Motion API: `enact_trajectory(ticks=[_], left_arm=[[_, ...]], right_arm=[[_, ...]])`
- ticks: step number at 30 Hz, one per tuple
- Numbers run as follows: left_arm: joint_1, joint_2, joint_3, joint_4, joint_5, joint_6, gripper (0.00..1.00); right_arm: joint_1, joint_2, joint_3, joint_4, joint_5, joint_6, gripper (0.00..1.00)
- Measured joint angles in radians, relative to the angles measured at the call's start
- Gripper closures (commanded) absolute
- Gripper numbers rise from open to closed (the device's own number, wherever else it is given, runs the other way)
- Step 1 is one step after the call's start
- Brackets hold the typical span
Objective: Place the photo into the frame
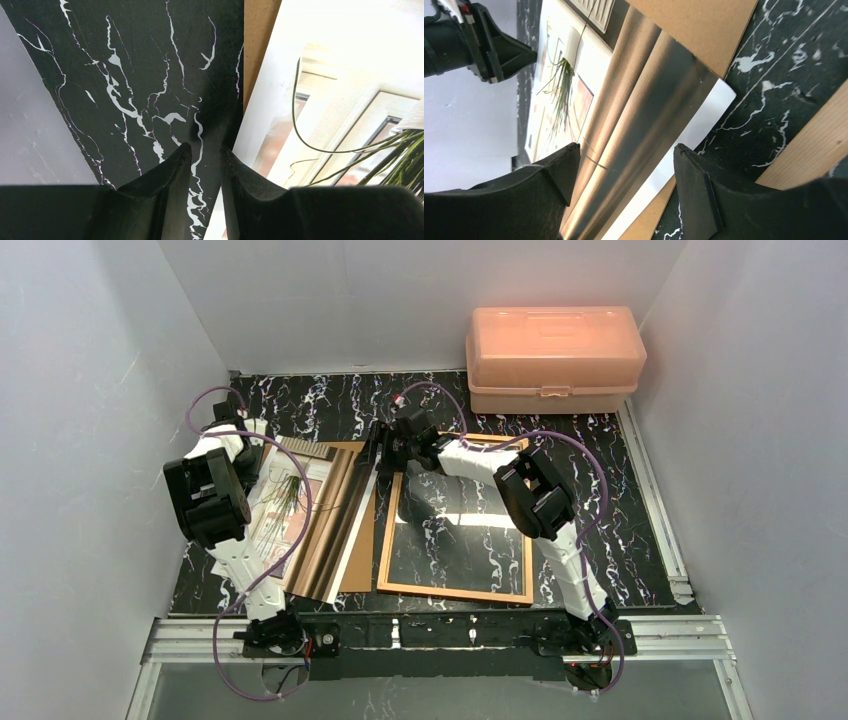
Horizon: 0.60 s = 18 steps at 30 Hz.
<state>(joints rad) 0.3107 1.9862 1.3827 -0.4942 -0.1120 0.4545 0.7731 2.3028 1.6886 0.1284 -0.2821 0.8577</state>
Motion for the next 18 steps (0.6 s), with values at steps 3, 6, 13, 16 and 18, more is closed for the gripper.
enact_trajectory(ticks=[3, 6, 13, 16, 18], left_arm=[[0.0, 0.0, 0.0, 0.0, 0.001, 0.002, 0.73], [0.0, 0.0, 0.0, -0.001, 0.001, 0.002, 0.74], [-0.001, 0.0, 0.0, -0.002, 0.003, 0.006, 0.74], [-0.001, 0.0, 0.0, -0.002, 0.005, 0.008, 0.74], [-0.001, 0.0, 0.0, -0.003, 0.006, 0.009, 0.75]], right_arm=[[0.006, 0.0, 0.058, -0.099, 0.066, -0.032, 0.2], [0.008, 0.001, 0.114, -0.196, 0.124, -0.058, 0.19], [0.007, 0.042, 0.229, -0.315, 0.17, -0.073, 0.19], [0.007, 0.081, 0.257, -0.348, 0.172, -0.073, 0.19], [0.007, 0.1, 0.264, -0.36, 0.166, -0.07, 0.19]])
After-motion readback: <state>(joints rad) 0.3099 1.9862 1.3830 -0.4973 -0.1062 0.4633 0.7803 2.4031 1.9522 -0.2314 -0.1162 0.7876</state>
